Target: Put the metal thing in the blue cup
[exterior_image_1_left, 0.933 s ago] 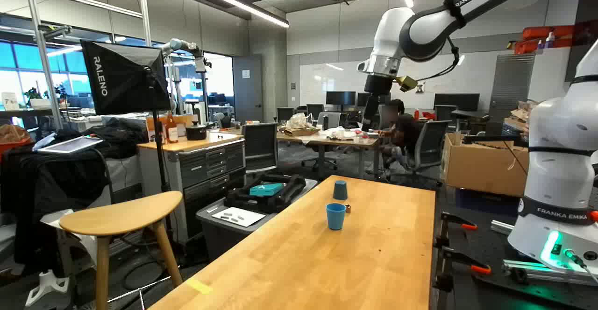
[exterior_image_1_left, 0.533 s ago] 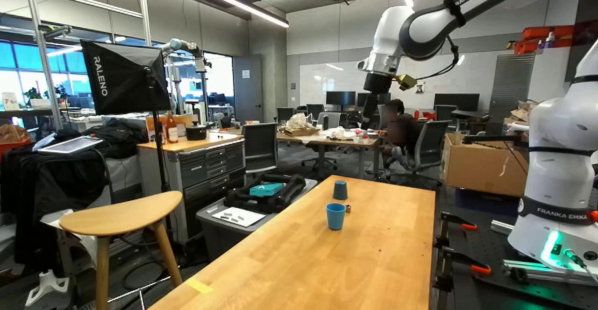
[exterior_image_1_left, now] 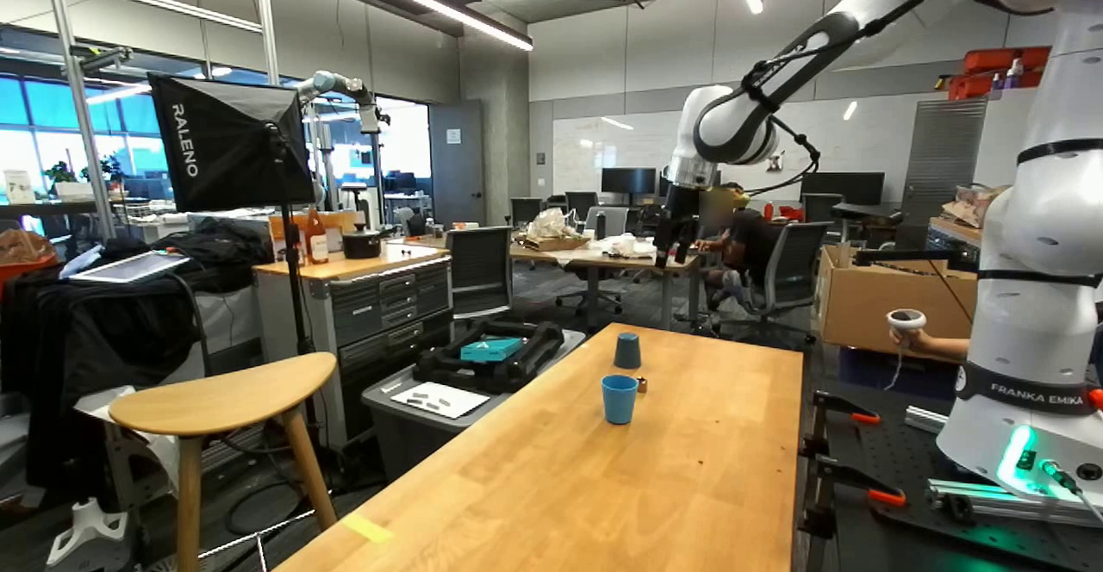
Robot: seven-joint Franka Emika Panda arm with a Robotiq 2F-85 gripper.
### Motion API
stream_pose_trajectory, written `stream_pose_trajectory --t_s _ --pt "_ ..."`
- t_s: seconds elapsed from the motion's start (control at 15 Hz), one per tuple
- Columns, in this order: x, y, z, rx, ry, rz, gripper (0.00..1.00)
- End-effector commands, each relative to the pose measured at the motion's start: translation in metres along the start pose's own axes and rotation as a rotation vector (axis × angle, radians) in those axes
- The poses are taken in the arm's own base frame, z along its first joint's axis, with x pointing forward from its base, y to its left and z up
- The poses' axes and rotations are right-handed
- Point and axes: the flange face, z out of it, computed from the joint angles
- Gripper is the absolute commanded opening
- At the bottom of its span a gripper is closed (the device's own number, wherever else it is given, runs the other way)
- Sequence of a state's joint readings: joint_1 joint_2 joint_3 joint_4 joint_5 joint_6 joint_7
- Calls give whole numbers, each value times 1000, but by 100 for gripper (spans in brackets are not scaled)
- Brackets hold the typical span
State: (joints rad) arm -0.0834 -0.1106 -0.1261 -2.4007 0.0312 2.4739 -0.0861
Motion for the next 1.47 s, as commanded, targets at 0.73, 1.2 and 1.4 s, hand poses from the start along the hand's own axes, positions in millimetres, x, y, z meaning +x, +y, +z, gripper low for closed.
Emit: stream_pose_trajectory --t_s 0.73,1.2,1.4 --pt "52 63 222 -222 -221 366 100" --pt "62 61 302 -203 -259 422 100" --pt "65 60 322 -199 -266 432 100"
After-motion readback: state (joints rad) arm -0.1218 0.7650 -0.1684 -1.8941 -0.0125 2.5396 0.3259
